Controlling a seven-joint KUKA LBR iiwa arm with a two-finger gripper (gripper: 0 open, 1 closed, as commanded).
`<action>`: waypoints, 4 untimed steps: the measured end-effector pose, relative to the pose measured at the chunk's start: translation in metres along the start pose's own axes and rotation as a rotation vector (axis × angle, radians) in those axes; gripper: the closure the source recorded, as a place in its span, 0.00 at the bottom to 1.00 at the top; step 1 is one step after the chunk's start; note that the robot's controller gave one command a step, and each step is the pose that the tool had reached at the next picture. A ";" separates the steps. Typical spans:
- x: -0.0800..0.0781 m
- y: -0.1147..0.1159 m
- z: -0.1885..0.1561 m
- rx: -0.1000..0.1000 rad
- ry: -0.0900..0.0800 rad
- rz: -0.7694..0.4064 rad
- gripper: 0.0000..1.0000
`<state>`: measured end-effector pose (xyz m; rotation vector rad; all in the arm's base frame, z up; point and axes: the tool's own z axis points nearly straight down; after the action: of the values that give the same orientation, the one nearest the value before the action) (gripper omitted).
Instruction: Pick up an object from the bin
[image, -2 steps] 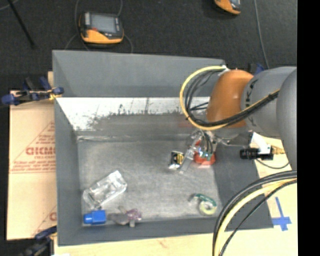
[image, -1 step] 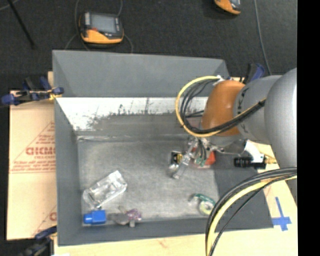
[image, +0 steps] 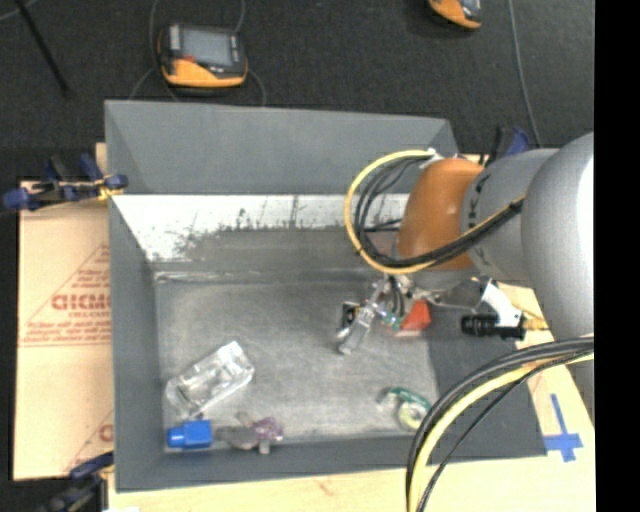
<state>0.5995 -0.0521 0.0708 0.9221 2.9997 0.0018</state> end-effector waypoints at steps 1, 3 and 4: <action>0.000 0.000 0.000 0.001 -0.001 -0.002 1.00; -0.004 -0.003 -0.005 0.002 -0.004 -0.004 1.00; -0.006 -0.002 -0.051 -0.002 -0.004 -0.006 1.00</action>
Offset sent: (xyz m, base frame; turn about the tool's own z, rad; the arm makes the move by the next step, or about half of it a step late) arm 0.0000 0.0000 0.0000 0.0000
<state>0.6030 -0.0576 0.1214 0.9124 2.9977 0.0020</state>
